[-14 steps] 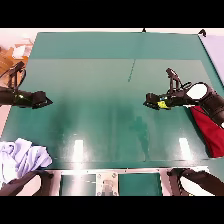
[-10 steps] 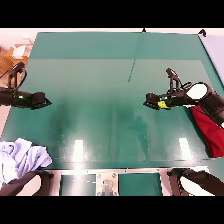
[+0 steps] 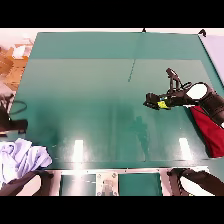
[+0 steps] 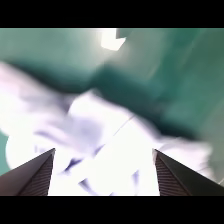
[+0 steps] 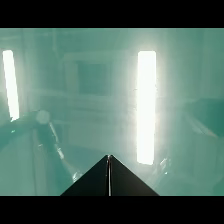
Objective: Fold the shirts.
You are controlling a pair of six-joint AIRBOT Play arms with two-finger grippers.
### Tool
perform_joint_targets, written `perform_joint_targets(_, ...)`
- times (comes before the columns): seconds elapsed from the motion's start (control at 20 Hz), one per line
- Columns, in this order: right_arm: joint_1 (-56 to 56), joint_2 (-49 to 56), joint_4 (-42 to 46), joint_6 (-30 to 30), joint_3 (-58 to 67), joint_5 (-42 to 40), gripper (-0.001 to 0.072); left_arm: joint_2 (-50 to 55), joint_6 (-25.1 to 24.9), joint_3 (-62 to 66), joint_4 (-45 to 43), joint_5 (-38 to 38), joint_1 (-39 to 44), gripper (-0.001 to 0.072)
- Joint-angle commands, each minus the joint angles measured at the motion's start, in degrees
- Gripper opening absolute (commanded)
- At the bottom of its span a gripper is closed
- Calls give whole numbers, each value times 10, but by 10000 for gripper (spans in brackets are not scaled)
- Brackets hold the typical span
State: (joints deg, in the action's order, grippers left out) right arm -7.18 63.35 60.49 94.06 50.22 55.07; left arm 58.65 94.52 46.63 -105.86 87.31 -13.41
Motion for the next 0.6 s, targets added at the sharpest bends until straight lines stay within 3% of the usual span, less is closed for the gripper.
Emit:
perform_joint_targets(0.0, 0, 0, 0, 0, 0, 0, 17, 4, 26, -105, -80, 31, 0, 720)
perform_joint_targets(0.25, 0, 0, 0, 0, 0, 0, 17, 5, 19, -230, -104, -66, 0, 711)
perform_joint_targets(0.3, 0, 0, 0, 0, 0, 0, 17, 5, 9, -240, -105, -81, 0, 651)
perform_joint_targets(0.35, 0, 0, 0, 0, 0, 0, 17, 5, 3, -243, -106, -85, 0, 248)
perform_joint_targets(0.4, 0, 0, 0, 0, 0, 0, 17, 5, -5, -238, -106, -83, 0, 24)
perform_joint_targets(0.55, 0, 0, 0, 0, 0, 0, 17, 5, -5, -175, -104, -52, 0, 22)
